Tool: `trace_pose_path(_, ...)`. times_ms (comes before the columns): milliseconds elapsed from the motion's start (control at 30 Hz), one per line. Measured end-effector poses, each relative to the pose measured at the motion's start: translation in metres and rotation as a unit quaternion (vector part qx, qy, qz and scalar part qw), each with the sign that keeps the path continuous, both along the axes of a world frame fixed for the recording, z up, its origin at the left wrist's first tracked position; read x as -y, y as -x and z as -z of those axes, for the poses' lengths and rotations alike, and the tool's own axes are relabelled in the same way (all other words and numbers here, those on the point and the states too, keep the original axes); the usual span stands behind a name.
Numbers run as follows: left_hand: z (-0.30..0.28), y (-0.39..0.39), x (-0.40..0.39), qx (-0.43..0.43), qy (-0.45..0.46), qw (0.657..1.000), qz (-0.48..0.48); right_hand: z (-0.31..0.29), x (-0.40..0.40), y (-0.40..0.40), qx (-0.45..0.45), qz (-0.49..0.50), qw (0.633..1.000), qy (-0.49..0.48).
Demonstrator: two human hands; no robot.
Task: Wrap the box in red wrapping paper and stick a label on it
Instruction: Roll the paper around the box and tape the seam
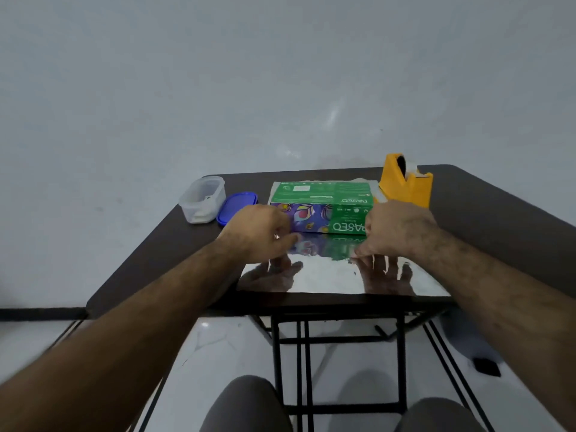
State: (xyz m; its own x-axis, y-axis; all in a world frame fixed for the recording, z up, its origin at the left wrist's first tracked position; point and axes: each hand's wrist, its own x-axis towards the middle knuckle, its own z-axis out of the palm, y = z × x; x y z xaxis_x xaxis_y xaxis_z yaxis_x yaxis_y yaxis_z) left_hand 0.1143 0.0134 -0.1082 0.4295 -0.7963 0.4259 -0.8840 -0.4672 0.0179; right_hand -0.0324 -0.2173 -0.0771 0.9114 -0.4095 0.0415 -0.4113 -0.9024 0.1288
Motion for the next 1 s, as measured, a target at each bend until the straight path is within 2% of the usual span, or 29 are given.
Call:
trace_pose_path(133,0.009,0.001,-0.017,-0.055,-0.08,0.995,-0.02,0.008,-0.002,0.001,-0.009,0.015,0.999,-0.04)
trace_pose_path(500,0.018,0.007,-0.056,-0.093,-0.069,0.993,-0.032,0.015,-0.007,0.001,0.006,-0.04,0.994,-0.098)
trace_pose_path(733,0.025,0.009,-0.052,-0.042,-0.061,0.997,-0.021,0.013,0.009,0.003,0.004,-0.036,0.991,-0.129)
trace_pose_path(867,0.02,0.008,-0.051,-0.065,-0.066,0.996,-0.009,0.014,0.018,0.004,0.006,-0.043,0.991,-0.123)
trace_pose_path(933,0.016,0.007,-0.052,-0.106,0.004,0.994,-0.011,0.004,0.025,0.004,0.075,-0.035,0.988,-0.132)
trace_pose_path(967,0.016,0.005,-0.049,-0.15,0.082,0.985,-0.018,-0.002,0.03,0.003,0.135,-0.029,0.98,-0.143)
trace_pose_path(1000,0.016,0.002,-0.043,-0.21,0.178,0.961,-0.026,-0.008,0.033,0.001,0.198,-0.023,0.968,-0.153)
